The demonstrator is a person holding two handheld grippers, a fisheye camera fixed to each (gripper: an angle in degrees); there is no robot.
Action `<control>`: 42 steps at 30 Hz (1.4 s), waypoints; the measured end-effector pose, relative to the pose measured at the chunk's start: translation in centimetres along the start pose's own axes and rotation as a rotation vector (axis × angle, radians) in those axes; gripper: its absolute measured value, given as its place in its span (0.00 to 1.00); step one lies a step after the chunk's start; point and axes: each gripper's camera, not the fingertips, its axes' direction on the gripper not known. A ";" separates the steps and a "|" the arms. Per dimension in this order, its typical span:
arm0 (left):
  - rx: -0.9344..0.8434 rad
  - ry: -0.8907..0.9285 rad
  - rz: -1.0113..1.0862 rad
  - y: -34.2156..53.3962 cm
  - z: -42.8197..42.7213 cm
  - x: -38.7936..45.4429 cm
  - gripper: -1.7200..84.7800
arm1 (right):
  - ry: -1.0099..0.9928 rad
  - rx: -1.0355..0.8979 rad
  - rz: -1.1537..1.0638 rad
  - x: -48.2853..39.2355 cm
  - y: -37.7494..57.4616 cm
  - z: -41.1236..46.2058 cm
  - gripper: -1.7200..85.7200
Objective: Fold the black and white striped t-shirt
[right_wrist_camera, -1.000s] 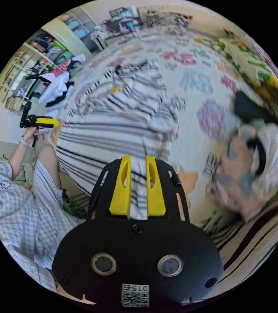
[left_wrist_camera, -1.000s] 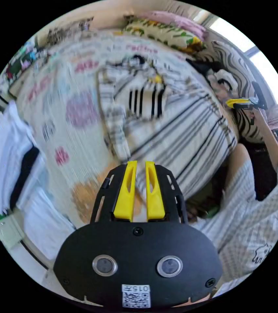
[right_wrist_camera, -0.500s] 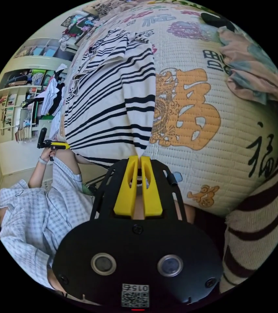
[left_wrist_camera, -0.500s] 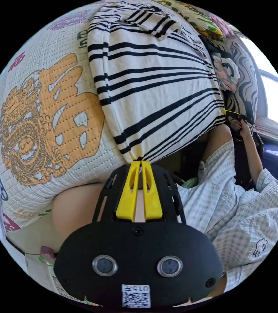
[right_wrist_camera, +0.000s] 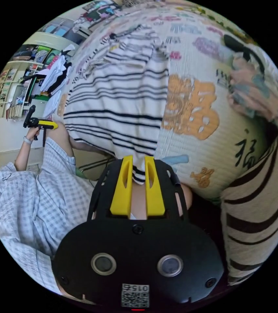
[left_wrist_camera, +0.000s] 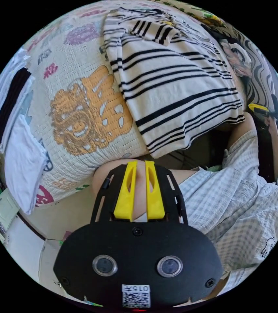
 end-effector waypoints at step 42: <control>0.579 -0.317 0.086 -21.1 -11.9 -5.9 0.04 | 0.059 0.312 0.025 7.1 -34.3 -8.4 0.11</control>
